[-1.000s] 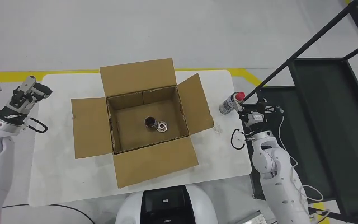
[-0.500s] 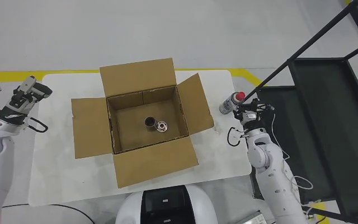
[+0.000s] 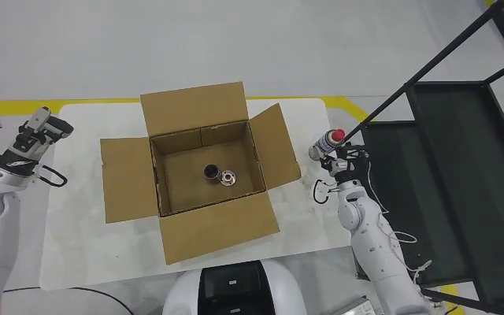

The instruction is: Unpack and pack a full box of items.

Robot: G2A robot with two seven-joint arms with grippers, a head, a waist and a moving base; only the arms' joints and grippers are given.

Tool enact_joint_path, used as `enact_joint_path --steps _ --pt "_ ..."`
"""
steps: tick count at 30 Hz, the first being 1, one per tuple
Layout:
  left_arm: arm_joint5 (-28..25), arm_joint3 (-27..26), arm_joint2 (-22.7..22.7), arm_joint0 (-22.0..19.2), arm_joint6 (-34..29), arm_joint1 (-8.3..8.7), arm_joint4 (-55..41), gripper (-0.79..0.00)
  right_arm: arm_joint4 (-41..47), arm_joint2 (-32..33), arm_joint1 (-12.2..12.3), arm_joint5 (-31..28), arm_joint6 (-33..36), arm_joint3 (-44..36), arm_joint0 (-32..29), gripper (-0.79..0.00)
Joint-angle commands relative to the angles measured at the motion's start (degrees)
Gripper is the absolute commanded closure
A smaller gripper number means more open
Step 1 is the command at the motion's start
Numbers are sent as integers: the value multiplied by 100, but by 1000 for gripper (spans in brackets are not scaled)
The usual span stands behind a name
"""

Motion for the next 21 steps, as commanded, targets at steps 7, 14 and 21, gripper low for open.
enact_joint_path --steps 7,14,21 --pt "0 0 0 0 0 0 0 -785 123 -220 -51 -244 -89 1009 717 -785" --pt "0 0 0 0 0 0 0 -785 140 -350 -89 -282 -255 1694 1131 -486" --pt "0 0 0 0 0 0 0 -785 116 -450 -112 -337 -521 1941 1242 0"
